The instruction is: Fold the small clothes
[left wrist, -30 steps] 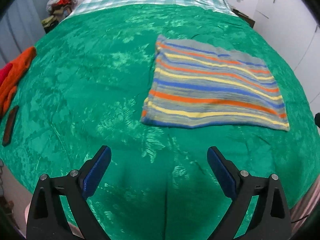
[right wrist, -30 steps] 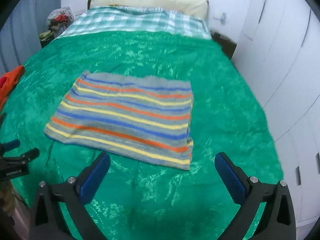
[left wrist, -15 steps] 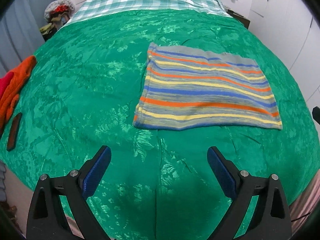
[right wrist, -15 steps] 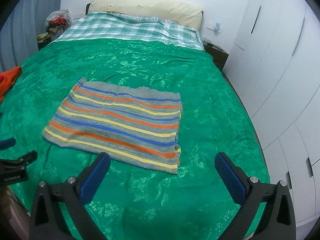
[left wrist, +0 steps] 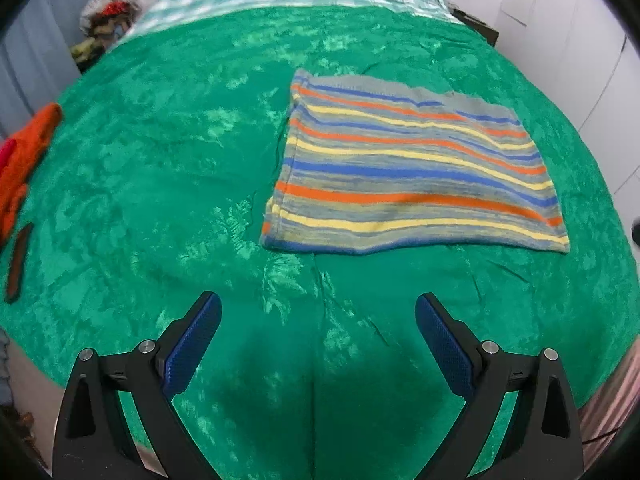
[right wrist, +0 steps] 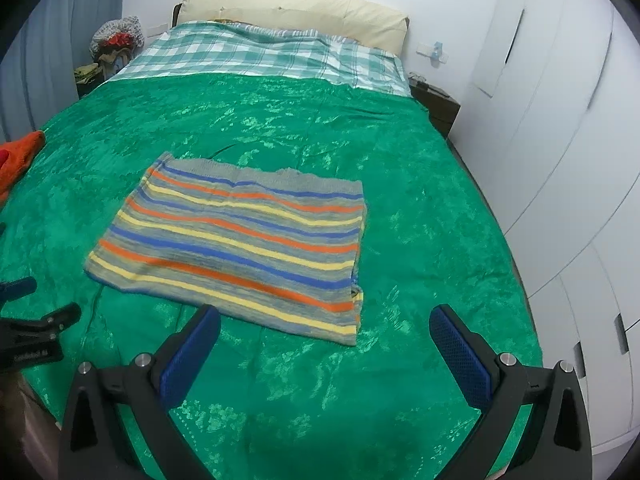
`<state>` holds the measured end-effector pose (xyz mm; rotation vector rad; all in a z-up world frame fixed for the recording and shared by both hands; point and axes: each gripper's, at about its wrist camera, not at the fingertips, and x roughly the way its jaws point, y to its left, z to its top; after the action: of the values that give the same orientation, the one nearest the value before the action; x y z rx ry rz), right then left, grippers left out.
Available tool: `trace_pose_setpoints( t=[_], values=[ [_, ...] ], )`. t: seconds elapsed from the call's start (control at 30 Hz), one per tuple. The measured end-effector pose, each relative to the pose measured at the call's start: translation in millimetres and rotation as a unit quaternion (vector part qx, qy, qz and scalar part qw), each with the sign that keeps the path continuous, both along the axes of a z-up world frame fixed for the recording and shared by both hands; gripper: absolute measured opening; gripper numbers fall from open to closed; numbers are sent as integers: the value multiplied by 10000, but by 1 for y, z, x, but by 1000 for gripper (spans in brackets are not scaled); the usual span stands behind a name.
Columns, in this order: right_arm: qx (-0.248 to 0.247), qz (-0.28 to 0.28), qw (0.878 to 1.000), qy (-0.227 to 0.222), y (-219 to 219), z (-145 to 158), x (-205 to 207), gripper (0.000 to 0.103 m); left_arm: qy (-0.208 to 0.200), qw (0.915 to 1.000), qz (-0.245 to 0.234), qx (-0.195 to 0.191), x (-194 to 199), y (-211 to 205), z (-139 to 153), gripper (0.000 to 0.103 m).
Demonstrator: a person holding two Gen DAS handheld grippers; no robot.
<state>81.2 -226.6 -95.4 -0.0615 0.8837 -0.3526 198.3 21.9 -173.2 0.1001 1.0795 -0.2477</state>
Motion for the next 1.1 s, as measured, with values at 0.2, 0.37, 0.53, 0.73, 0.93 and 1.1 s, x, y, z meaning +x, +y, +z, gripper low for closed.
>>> trace_pose_setpoints(
  t=[0.2, 0.37, 0.53, 0.73, 0.93, 1.1],
  values=[
    [292, 166, 9989, 340, -2, -30, -11, 103, 537, 9912, 722, -969, 98, 47, -35, 98],
    [491, 151, 9969, 598, -3, -56, -20, 103, 894, 9912, 267, -937, 146, 13, -73, 74],
    [672, 70, 9952, 702, -11, -73, -31, 103, 952, 9916, 84, -875, 149, -10, -71, 8],
    [1040, -192, 9921, 681, -43, -84, -40, 103, 1013, 9928, 99, -638, 148, -16, -72, 9],
    [2615, -706, 9626, 61, -120, -85, -23, 103, 798, 9955, 67, -497, 141, -21, -70, 7],
    [2494, -826, 9645, -277, -146, -70, -16, 103, 822, 9959, -21, -369, 141, -21, -66, 11]
  ],
)
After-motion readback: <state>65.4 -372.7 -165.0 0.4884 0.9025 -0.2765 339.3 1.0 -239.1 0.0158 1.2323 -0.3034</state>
